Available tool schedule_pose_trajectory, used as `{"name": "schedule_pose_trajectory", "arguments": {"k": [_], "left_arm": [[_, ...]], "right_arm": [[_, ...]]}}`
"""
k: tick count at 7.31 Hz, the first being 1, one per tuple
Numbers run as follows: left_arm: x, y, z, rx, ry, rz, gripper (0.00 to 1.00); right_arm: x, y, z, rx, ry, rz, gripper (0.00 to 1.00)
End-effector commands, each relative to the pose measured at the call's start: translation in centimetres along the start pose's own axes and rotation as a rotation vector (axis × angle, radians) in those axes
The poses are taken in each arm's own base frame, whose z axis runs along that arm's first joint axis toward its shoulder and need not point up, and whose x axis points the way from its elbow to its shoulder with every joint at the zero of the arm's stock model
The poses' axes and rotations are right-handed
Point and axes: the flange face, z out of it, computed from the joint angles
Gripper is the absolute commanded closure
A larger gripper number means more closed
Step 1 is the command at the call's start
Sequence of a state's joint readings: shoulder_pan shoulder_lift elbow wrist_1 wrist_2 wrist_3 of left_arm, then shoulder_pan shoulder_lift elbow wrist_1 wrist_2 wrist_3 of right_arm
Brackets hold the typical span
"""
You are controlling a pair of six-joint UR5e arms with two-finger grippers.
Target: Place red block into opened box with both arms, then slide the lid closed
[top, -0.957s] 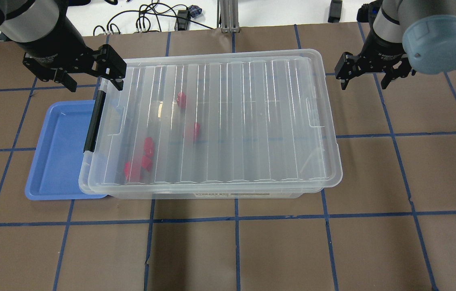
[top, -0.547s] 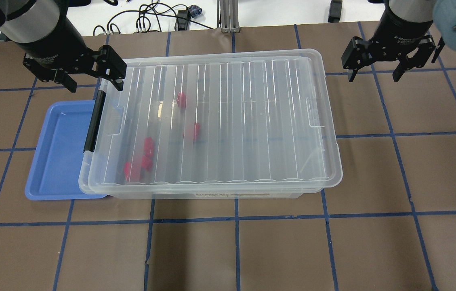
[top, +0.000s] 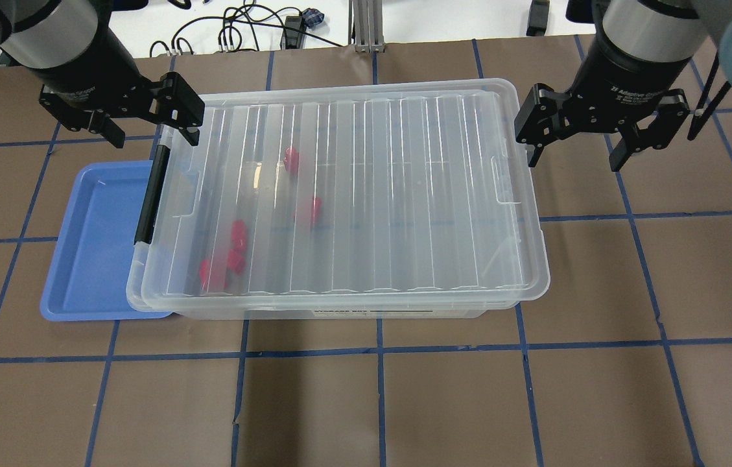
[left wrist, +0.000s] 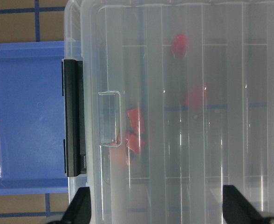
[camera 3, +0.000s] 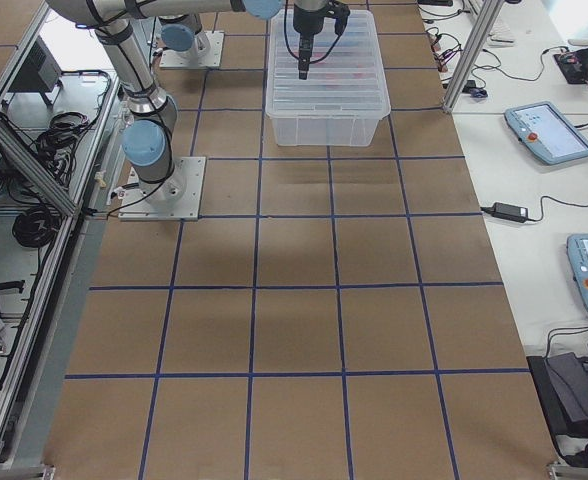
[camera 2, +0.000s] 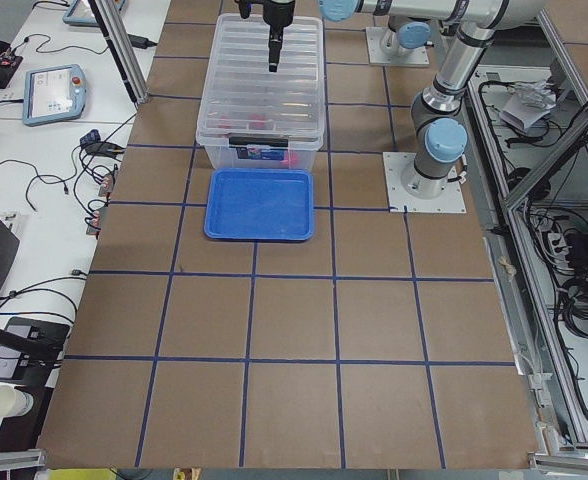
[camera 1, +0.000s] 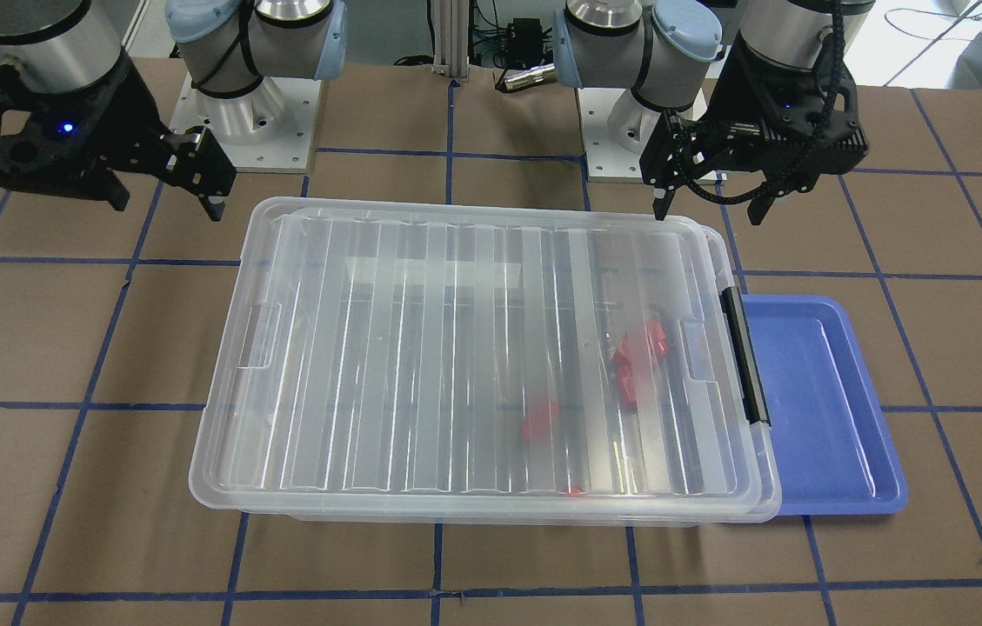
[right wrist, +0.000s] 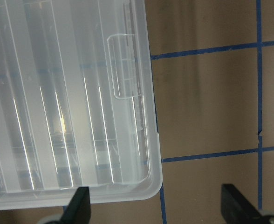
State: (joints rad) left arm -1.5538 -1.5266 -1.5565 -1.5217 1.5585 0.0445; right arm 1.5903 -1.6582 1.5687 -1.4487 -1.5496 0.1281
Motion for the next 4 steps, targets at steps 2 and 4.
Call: {"name": "schedule_pose_trajectory", "arguments": {"k": [2,4], "left_arm": [[0.0,0.0,-0.2,0.004,0.000,0.000,0.00],[0.0,0.0,-0.2,0.003,0.001,0.000,0.00]], "right_arm": [[-0.2,-0.4,3.3,-0.071,-0.010,-0.005,0.00],[0.7,-1.0,3.7,-0.051,0.046,0.000,0.00]]}}
